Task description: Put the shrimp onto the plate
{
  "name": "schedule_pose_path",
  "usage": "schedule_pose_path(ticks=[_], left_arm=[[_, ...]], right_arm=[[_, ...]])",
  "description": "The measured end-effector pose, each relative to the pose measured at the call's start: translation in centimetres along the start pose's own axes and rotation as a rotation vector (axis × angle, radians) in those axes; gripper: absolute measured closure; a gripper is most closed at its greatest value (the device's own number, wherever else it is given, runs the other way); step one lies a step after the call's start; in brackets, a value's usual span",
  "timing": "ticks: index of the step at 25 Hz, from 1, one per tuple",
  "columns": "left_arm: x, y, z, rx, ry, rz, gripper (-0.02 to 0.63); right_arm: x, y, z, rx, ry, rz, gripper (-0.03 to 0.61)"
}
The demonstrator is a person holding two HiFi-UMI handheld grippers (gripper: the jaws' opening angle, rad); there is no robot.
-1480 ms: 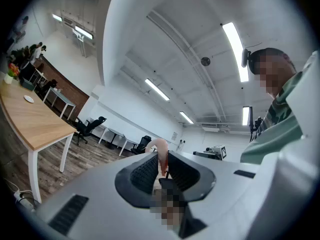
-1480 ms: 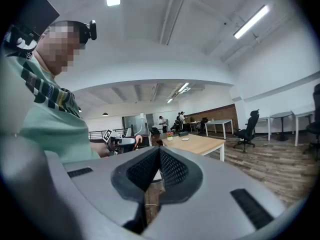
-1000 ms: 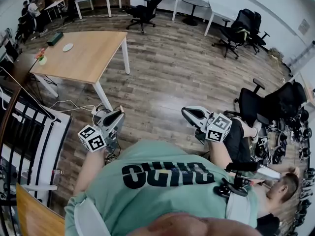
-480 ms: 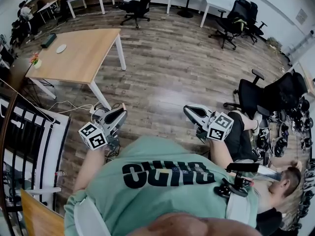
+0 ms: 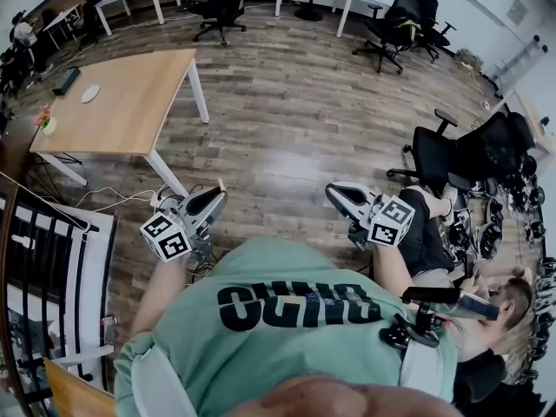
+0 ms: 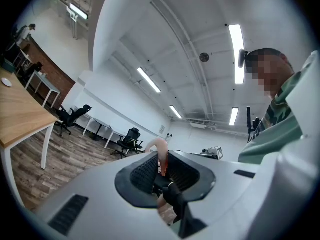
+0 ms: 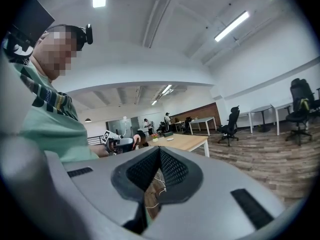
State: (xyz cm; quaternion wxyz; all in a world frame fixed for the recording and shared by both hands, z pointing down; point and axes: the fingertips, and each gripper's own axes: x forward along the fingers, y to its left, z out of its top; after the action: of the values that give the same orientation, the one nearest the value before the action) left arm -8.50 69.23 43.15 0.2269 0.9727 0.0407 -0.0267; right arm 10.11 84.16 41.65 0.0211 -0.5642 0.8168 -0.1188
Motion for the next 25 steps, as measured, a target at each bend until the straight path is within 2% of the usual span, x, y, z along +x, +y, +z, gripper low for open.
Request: schedule_pose_path(ticks=[13,21,25], left_arm=[[-1.9,11.3,7.1,0.003,-0.009,-0.107,0.551],[-3.1,18.6,9.8,-0.022,-0.009,-0.155,0.549],[-4.3,21.8,10.1,-0.030,-0.007,-0.157,0.549]], right_arm=[[11.2,-0.9,4.0,-0.043,-0.012,-0.097,0.572],[17.8,-2.7,5.3,-0.040,-0.007,-0.163,0.572],[21.3,-3.4,5.0,-0.039,0.012,-0.150,0.572]])
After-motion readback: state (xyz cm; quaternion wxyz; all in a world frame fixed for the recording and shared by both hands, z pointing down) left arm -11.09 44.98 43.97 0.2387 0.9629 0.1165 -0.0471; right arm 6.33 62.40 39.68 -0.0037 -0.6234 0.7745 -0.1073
